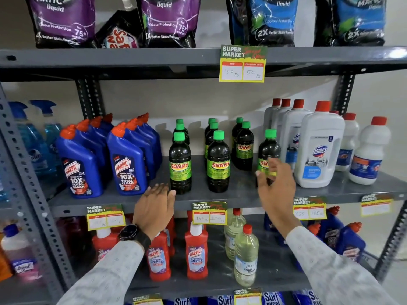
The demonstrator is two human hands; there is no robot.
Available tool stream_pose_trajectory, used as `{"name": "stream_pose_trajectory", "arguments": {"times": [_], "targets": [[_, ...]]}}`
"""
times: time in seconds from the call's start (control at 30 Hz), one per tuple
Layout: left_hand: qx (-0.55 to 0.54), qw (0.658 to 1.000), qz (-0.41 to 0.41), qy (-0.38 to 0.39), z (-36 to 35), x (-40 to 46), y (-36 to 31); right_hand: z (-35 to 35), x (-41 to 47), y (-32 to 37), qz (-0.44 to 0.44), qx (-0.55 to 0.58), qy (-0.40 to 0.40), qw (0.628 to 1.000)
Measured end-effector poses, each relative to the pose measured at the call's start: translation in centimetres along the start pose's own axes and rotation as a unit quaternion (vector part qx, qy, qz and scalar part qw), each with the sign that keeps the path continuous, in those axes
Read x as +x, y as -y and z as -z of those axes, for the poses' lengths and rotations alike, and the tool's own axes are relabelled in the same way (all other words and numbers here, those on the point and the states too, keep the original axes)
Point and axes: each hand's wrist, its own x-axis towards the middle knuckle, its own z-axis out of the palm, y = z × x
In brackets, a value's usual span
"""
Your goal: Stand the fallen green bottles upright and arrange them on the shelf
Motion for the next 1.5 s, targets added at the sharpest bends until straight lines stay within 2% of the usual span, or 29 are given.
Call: {"name": "stream_pose_trajectory", "arguments": {"times": [0.07, 0.23, 0.3, 0.93, 1.1, 1.5], "targets": [[0.012, 1.000, 0.008, -0.008, -0.4, 0.1, 0.3, 0.4, 0.8, -1.1, -0.042, -0.011, -0.008, 0.999], [0.014, 1.000, 0.016, 0.001, -0.7, 0.0, 0.3, 1.6, 3.2, -3.0, -0.139, -0.008, 0.140, 0.980], [0.014, 1.000, 0.019, 0.003, -0.7, 0.1, 0.2, 1.6, 3.6, -3.1, -0.152, -0.007, 0.169, 0.974], [0.009, 0.999, 0.025, 0.025, -0.2, 0.1, -0.2, 0.2, 3.1, -1.7, -0.145, -0.009, 0.220, 0.964], [0.004, 0.999, 0.030, 0.028, -0.1, 0.1, -0.2, 0.5, 2.5, -1.9, -0.148, -0.013, 0.193, 0.970], [0.000, 0.999, 0.027, 0.032, 0.1, 0.0, -0.4, 0.3, 2.3, -2.5, -0.135, -0.013, 0.204, 0.969]]}}
